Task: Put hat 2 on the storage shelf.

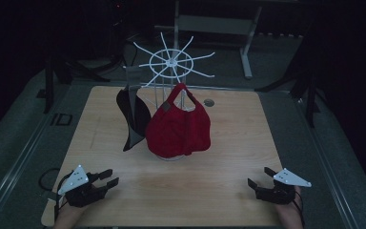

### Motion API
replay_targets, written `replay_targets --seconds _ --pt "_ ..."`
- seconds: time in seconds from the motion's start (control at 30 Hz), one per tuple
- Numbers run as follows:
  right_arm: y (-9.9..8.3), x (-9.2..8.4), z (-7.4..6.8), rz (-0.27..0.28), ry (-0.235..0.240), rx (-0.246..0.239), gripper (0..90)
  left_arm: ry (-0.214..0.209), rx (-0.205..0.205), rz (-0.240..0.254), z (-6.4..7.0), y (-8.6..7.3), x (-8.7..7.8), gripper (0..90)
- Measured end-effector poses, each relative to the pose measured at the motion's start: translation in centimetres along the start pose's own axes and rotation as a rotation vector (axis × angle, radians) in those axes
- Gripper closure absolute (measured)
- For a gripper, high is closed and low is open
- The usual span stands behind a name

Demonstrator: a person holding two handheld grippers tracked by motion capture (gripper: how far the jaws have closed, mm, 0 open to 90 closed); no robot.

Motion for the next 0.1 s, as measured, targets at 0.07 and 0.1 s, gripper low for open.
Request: replay_targets --seconds 0.07,0.1 --pt "0.01 0.01 -0.01 -0.001 0.001 -0.001 14.2 -0.002 0.004 -0.002 0.07 -0.02 0.02 55.7" --pt "0.02 0.01 -0.03 -0.001 0.0 -0.002 14.1 -0.004 0.005 -0.001 0.1 -0.04 0.03 55.7"
Point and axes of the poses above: each handheld gripper's, and its own axes: x roughly forward along the jaws, y roughly out of its top, z roughly to its right, the point moved 8 cm from there along x, roughly forward along the jaws, and after that the axes turned 5 degrees about -y, right-handed, at the moved point
